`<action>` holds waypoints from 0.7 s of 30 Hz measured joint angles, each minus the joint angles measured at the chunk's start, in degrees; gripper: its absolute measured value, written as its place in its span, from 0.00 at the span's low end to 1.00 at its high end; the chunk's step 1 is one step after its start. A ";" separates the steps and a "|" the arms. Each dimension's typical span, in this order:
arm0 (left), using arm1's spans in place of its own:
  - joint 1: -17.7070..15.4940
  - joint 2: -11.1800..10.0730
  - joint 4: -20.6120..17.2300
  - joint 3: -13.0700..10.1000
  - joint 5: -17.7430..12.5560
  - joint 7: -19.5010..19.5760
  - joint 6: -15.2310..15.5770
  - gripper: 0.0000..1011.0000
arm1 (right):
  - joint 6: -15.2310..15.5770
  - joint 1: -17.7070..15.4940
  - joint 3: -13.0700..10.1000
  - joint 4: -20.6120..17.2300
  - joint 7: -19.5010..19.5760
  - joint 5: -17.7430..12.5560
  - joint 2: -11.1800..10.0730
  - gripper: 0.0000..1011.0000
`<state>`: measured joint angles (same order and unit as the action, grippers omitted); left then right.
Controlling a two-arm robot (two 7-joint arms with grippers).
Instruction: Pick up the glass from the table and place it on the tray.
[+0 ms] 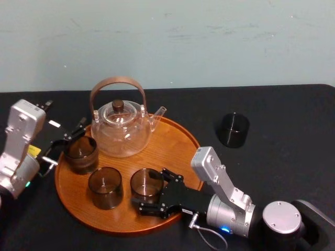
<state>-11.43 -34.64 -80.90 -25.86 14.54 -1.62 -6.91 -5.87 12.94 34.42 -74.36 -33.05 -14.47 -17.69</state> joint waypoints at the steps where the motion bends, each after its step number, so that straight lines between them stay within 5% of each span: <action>1: 0.00 0.00 0.00 0.00 0.00 0.00 0.00 0.99 | -0.01 0.00 0.01 0.01 0.00 0.02 0.00 0.90; 17: 0.00 0.00 0.00 0.00 0.00 0.00 0.00 0.99 | -0.07 0.00 -0.06 -0.02 0.04 -0.03 -0.05 0.90; 21: 0.00 0.00 0.00 0.00 0.00 0.00 0.00 0.99 | -0.08 -0.01 -0.09 -0.04 0.05 -0.06 -0.05 0.97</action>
<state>-11.43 -34.65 -80.90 -25.86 14.55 -1.62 -6.91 -5.95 12.92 34.33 -74.40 -33.00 -14.53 -17.74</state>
